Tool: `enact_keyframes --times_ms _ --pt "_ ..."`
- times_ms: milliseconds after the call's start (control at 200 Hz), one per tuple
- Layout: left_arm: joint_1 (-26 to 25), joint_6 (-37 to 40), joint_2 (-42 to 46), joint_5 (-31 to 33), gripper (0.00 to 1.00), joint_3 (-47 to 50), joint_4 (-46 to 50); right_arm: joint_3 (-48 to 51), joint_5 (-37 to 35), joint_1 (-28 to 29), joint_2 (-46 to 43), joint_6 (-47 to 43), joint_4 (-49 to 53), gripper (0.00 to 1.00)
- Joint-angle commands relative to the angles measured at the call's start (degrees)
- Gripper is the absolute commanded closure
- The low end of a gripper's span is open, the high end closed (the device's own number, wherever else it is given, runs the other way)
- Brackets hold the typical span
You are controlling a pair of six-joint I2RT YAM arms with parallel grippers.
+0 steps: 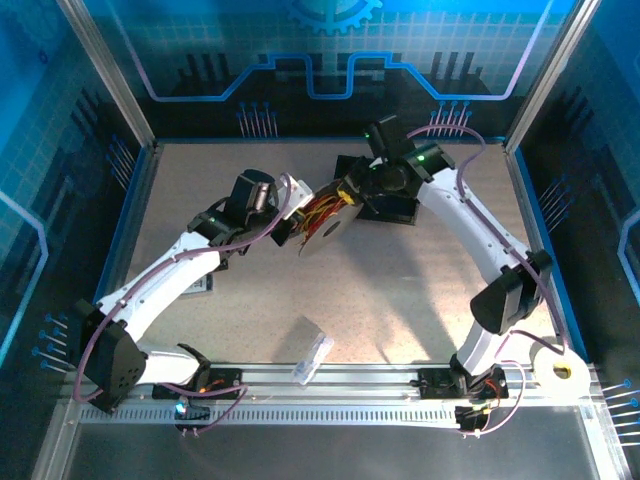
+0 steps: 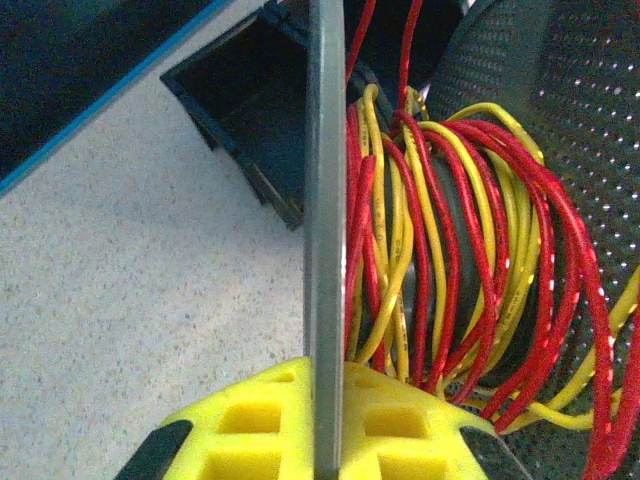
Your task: Wrap the cables
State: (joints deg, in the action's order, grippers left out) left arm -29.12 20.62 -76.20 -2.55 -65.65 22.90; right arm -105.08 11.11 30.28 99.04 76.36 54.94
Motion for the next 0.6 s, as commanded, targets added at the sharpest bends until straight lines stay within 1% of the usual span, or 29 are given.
enact_keyframes --times_ms 0,25,55,115,205,250,290,295,335,400,470,495,525,595 --pt "-1.8 -3.3 0.7 -3.5 1.00 -3.2 -9.4 -1.4 -0.6 2.5 2.3 -0.1 0.4 0.79" --pt "-1.8 -3.1 0.6 -2.9 1.00 -3.0 -9.4 -1.4 -0.9 2.3 2.1 -0.3 0.5 0.73" --pt "-1.8 -2.8 0.3 -2.1 1.00 -2.8 -9.4 -1.3 -1.1 2.2 1.8 -0.5 0.5 0.71" --pt "-1.8 -2.3 0.1 -1.0 1.00 -1.9 -10.0 -1.1 -1.1 1.7 1.1 -1.2 0.6 0.63" --pt "-1.7 -2.0 0.2 -0.3 1.00 -0.2 -11.8 -1.0 0.0 1.1 -0.2 -3.4 0.6 0.61" --pt "-1.8 -2.1 0.2 -0.3 1.00 0.3 -12.5 -0.7 0.4 0.9 -1.3 -4.7 0.7 0.58" --pt "-1.8 -2.1 0.0 -0.3 1.00 0.4 -12.7 0.0 0.6 0.7 -2.4 -6.1 0.4 0.52" --pt "-1.8 -2.1 0.0 -0.3 1.00 0.4 -12.7 0.2 0.8 0.7 -2.7 -6.4 0.3 0.50" --pt "-1.7 -2.2 -0.2 -0.2 1.00 0.3 -12.7 1.4 1.6 0.6 -3.9 -7.6 -0.3 0.43" --pt "-1.6 -2.3 -0.4 -0.3 1.00 0.5 -12.9 5.0 4.3 0.2 -6.6 -10.7 -3.1 0.29" --pt "-1.3 -2.8 -0.7 -0.6 1.00 0.5 -13.0 8.7 6.3 -0.2 -9.3 -13.2 -5.4 0.18" --pt "-1.1 -3.0 -0.7 -0.7 1.00 0.4 -13.0 10.7 6.9 -0.2 -10.7 -14.3 -6.6 0.12" --pt "-0.9 -3.2 -0.8 -0.9 1.00 0.3 -12.9 12.8 7.5 -0.2 -12.1 -15.1 -8.0 0.08" --pt "-0.4 -4.0 -0.9 -1.9 1.00 0.2 -12.9 17.1 8.9 -0.3 -14.8 -16.4 -11.3 0.02"
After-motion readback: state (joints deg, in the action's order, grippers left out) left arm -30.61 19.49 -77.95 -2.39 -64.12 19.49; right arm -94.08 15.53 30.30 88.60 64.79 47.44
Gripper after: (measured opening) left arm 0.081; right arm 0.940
